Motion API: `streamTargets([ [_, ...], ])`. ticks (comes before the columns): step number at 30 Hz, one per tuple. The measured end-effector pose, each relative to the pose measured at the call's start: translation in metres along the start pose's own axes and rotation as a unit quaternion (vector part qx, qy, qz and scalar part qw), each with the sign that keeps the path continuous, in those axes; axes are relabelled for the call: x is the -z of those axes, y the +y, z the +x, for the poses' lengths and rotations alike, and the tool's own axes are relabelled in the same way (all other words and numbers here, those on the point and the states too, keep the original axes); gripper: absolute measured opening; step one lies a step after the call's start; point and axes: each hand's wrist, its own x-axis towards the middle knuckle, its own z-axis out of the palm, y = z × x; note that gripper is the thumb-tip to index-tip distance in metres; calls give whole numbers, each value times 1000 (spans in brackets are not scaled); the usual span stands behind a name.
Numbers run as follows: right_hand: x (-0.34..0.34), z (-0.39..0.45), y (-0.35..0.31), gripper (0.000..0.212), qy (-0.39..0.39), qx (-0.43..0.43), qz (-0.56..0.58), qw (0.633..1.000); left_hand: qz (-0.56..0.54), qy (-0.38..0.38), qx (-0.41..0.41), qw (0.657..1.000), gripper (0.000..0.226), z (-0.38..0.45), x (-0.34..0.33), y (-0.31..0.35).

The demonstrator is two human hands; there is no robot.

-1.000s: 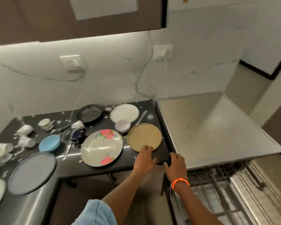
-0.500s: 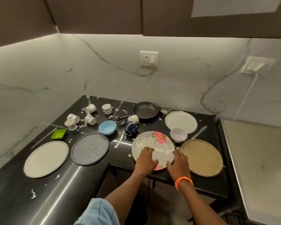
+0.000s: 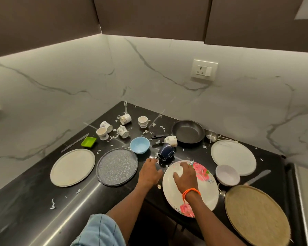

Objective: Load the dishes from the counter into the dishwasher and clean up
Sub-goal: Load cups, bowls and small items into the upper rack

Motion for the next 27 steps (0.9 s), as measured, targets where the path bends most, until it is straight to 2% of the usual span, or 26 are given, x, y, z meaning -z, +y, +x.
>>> streamTargets([
  [5,-4,46,-22,32,-60,-38,70,995,-24,-19,46,998,51,44,16,9],
  [9,-12,72,-37,37,-114,-69,113,985,-57,-38,62,996,54,76,22,15],
  [13,-24,96,-50,54,-96,-157,185,965,-100,-95,51,989,65,106,16,17],
  [15,-27,113,-59,64,-83,-219,238,943,-132,-115,46,984,69,124,11,14],
  [19,-40,135,-58,84,-82,-307,309,896,-182,-112,44,976,55,137,-1,10],
  [22,-43,140,-55,73,-69,-327,314,889,-246,-109,79,960,55,131,-9,7],
  [27,-44,138,-60,59,-68,-346,408,842,-317,-78,117,938,44,138,0,-9],
])
